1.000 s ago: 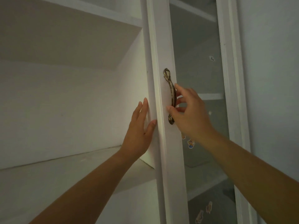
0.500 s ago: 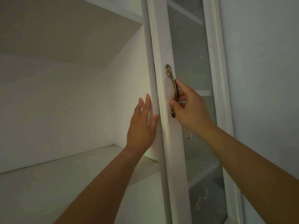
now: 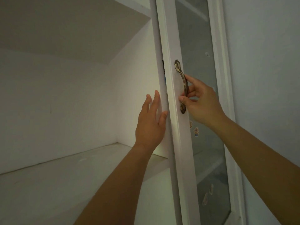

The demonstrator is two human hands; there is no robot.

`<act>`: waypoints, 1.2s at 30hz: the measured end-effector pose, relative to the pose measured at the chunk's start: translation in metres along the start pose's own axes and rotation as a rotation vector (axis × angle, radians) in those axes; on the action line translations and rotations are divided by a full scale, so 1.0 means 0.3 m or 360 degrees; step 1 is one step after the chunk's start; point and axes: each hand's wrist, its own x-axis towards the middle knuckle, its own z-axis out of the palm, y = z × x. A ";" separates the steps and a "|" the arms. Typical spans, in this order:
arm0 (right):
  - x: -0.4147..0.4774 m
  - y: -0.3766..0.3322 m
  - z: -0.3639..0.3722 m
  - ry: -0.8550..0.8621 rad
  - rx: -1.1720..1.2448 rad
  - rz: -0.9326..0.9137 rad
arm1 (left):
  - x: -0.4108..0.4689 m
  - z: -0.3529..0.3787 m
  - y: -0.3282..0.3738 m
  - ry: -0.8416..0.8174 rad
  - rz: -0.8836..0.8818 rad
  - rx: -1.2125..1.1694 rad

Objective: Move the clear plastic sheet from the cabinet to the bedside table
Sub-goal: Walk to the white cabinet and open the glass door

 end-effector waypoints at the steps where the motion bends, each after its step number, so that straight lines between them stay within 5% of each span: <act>1: -0.001 -0.001 0.000 0.0001 0.0017 0.0005 | 0.000 0.000 -0.001 0.0001 0.0000 0.0001; 36: -0.025 -0.022 -0.069 0.0146 0.0145 0.0022 | 0.005 -0.007 -0.010 0.0007 0.0016 0.0001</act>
